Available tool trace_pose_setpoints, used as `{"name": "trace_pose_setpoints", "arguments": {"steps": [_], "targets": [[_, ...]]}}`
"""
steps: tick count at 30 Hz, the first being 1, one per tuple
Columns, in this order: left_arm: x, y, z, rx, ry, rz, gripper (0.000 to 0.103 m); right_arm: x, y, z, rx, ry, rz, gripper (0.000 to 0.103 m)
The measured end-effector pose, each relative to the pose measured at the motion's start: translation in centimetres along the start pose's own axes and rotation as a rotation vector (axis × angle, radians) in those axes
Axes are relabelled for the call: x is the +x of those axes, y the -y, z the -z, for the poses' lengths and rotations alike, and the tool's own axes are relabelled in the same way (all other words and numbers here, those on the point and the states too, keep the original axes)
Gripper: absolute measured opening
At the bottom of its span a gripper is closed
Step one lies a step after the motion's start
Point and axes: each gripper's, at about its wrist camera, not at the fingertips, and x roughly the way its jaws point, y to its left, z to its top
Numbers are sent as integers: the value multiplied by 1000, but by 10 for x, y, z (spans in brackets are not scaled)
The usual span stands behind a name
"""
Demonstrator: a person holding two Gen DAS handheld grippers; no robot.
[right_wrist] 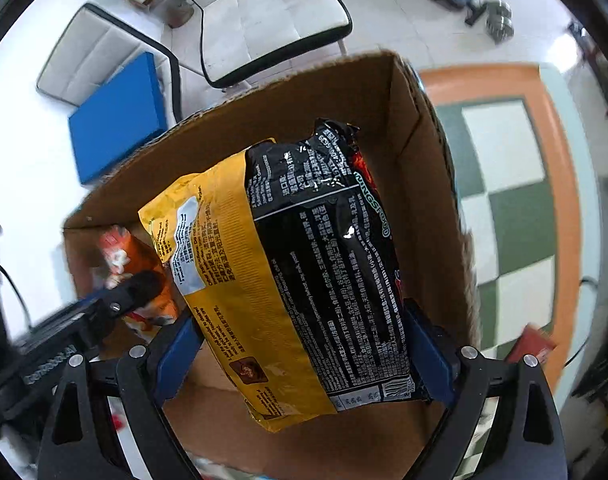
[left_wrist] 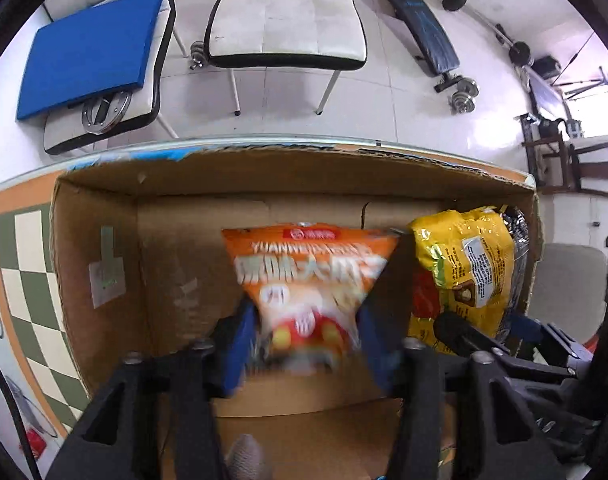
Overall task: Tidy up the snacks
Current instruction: 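Carry both bags into the cardboard box and open both tools, then grasp the Franzzi cookie pack with the right tool while the left grasps the chip bag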
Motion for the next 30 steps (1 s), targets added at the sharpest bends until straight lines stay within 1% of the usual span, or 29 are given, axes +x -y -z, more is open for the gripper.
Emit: {"name": "trace_pose_setpoints", "arguments": {"steps": [2, 3, 4, 5, 6, 8, 10, 11, 13, 16, 19, 22, 24, 26, 28, 30], "targets": [[-1, 0, -3, 5, 4, -24, 61, 4, -1, 0, -24, 18, 52, 96], [-2, -1, -4, -4, 6, -28, 73, 2, -1, 0, -24, 20, 51, 96], [-2, -4, -6, -13, 6, -15, 89, 3, 1, 0, -21, 16, 40, 96], [-3, -6, -6, -22, 2, 12, 92, 1, 2, 1, -17, 10, 32, 96], [-4, -8, -6, -29, 3, 17, 92, -5, -1, 3, -24, 5, 30, 96], [-8, -10, -6, -35, 18, 2, 92, -7, -6, 2, -46, -5, 46, 96], [-12, -11, -5, -36, 30, -3, 92, -10, -15, 1, -77, 15, 74, 97], [-14, -11, -4, -38, 30, 7, 92, -14, -18, 2, -83, 38, 82, 98], [-18, -13, 0, -48, 30, 19, 92, -23, -21, 0, -77, 72, 68, 98], [-28, -17, 7, -46, 46, 23, 92, -33, -20, 0, -66, 81, 57, 99], [-38, -20, 15, -31, 70, 12, 92, -41, -24, 7, -80, 85, 52, 99], [-54, -20, 34, -13, 106, 12, 92, -46, -16, 25, -75, 84, 33, 99], [-68, -17, 54, 8, 151, -1, 92, -54, -13, 42, -90, 104, 40, 99], [-79, -13, 76, 36, 191, -30, 92, -63, -11, 62, -110, 123, 29, 99], [-88, -8, 108, 66, 233, -55, 92, -69, -8, 82, -121, 134, 23, 99], [-88, -6, 134, 85, 247, -65, 92, -71, -3, 104, -133, 136, 8, 99]]}}
